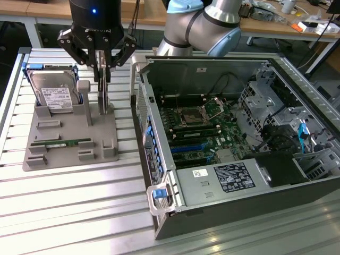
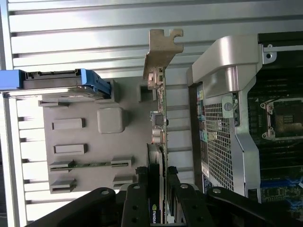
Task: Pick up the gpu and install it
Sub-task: 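Pick up the gpu and move the gpu toward the slot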
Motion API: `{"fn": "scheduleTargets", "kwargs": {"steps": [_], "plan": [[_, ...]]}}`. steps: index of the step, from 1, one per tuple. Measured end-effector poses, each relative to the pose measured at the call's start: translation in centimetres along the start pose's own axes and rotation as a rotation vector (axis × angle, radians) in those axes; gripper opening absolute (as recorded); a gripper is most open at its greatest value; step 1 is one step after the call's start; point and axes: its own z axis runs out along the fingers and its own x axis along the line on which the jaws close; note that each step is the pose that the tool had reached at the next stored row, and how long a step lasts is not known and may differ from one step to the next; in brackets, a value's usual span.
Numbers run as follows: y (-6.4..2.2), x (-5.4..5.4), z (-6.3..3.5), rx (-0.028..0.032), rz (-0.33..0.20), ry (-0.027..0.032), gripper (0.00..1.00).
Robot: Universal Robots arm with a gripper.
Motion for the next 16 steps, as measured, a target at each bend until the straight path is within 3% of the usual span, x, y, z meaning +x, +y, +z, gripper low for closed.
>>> {"fn": "scheduleTargets", "kwargs": {"steps": [16], "plan": [[0.06, 0.0, -1.23, -0.001, 0.0, 0.0, 0.27]]}}
